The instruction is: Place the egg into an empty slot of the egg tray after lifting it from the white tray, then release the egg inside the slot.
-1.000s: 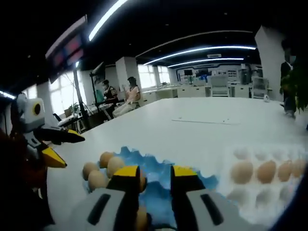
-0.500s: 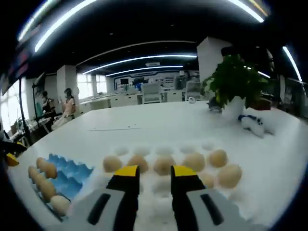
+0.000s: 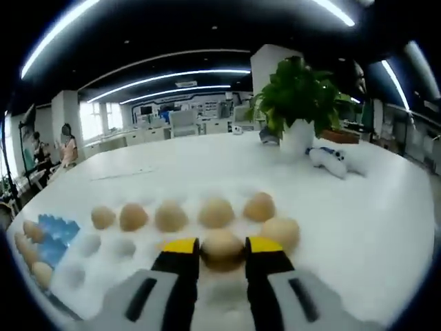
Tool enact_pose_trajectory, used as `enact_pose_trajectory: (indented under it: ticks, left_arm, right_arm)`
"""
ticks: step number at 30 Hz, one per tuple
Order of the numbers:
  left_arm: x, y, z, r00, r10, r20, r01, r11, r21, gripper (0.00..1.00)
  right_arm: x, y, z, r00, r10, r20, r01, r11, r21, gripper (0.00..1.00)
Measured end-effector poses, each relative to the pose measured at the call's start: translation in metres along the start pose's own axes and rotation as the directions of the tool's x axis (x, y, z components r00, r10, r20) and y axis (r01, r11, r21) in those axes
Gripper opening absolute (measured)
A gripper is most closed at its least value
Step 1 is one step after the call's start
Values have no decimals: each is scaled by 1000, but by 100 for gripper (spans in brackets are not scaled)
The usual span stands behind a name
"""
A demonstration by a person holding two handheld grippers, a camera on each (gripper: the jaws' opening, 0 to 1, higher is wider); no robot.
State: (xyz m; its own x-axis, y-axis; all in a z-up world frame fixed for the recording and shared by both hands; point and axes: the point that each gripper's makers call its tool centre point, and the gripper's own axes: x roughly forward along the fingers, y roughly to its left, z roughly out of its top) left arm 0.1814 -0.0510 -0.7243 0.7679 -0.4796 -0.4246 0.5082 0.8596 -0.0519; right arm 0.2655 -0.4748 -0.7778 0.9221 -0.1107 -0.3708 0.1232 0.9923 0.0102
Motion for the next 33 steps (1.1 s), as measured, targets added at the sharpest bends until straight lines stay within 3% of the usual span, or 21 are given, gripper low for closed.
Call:
enact_pose_trajectory:
  ticks: [5,12,21,33]
  left_arm:
    - [0,1,-3,1000,2,-6,-2,1000,-6,66]
    - [0,0,2,1000,0,4,0,1000,4,66]
    - [0,6,-5,1000,11,-9,-11,1000,-5,67]
    - [1,2,-5,1000,-2,-13,2,1000,1,68]
  right_arm:
    - [1,-1,1,999,32,9,-32,999,-23,26]
    - [-4,3,4,999,25,29,-25,1000,-2,24]
    - [-21,11,25,996,63,68,-65,998,22,24]
    - [-34,57,46,977,178,114,-180,984,7,25]
